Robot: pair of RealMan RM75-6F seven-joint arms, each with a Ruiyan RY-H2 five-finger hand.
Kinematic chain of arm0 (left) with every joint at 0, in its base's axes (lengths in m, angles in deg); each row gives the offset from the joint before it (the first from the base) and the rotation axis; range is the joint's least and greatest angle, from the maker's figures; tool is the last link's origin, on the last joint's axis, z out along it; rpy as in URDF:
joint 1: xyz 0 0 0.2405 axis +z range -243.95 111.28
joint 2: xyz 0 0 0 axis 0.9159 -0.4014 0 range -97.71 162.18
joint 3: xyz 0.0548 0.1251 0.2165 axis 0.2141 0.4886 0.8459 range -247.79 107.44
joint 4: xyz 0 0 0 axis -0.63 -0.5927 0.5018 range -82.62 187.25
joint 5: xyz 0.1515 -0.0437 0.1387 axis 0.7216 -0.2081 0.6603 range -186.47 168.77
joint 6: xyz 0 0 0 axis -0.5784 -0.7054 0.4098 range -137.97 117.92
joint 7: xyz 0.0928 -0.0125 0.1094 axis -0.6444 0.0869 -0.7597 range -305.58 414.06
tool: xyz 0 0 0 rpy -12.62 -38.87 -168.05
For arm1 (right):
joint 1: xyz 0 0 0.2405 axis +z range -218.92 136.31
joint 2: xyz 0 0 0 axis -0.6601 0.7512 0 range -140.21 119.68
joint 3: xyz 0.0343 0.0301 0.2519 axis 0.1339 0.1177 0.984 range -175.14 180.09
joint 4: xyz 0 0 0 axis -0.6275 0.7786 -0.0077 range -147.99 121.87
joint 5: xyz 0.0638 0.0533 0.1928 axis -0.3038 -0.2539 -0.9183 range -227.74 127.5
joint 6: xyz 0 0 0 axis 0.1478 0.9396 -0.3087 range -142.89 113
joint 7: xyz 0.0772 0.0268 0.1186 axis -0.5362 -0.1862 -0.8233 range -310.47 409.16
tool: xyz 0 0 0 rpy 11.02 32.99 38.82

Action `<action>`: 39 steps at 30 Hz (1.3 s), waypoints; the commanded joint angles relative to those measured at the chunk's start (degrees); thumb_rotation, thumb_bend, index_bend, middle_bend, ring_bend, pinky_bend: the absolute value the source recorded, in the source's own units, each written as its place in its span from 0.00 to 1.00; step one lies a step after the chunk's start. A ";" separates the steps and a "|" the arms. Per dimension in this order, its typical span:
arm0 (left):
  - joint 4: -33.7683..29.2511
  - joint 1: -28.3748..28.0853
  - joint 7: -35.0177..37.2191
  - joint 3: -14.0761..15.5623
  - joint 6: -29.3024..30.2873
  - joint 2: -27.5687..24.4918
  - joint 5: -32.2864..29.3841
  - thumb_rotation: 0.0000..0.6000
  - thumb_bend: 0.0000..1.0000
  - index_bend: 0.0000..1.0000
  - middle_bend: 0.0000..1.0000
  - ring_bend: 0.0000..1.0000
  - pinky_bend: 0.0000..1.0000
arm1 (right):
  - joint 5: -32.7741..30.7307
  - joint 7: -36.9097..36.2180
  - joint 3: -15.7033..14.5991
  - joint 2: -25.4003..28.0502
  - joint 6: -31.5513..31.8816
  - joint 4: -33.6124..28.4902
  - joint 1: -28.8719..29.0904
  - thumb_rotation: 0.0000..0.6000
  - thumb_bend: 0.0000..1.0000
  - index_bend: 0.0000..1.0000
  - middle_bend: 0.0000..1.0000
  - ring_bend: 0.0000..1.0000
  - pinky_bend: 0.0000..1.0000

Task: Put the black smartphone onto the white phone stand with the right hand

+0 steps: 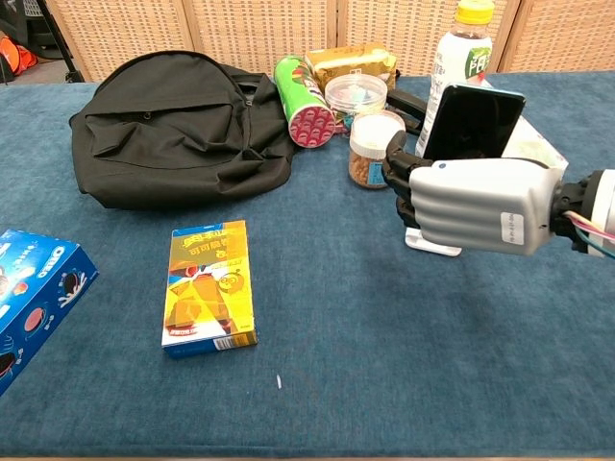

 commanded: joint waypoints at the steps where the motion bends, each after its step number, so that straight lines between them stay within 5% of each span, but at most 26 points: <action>1: -0.02 -0.04 -0.02 0.00 -0.09 0.02 -0.06 1.00 0.00 0.00 0.00 0.00 0.00 | -0.09 0.51 -0.23 0.09 0.22 0.16 -0.17 1.00 0.36 0.59 0.39 0.23 0.26; 28: -0.05 -0.27 0.36 0.27 -0.56 -0.13 0.17 1.00 0.00 0.00 0.00 0.00 0.00 | 2.49 -1.66 -2.73 -1.00 0.74 2.03 0.77 1.00 0.36 0.57 0.33 0.20 0.18; 35: -0.15 -0.26 0.37 0.31 -0.56 -0.18 0.17 1.00 0.00 0.00 0.00 0.00 0.00 | 2.29 -1.45 -2.32 -1.31 0.93 2.00 0.60 1.00 0.35 0.44 0.17 0.02 0.08; 39: -0.16 -0.31 0.60 0.40 -0.69 -0.29 0.26 1.00 0.00 0.00 0.00 0.00 0.00 | 1.12 -1.31 -1.63 -0.92 0.82 1.61 0.37 1.00 0.34 0.42 0.13 0.00 0.06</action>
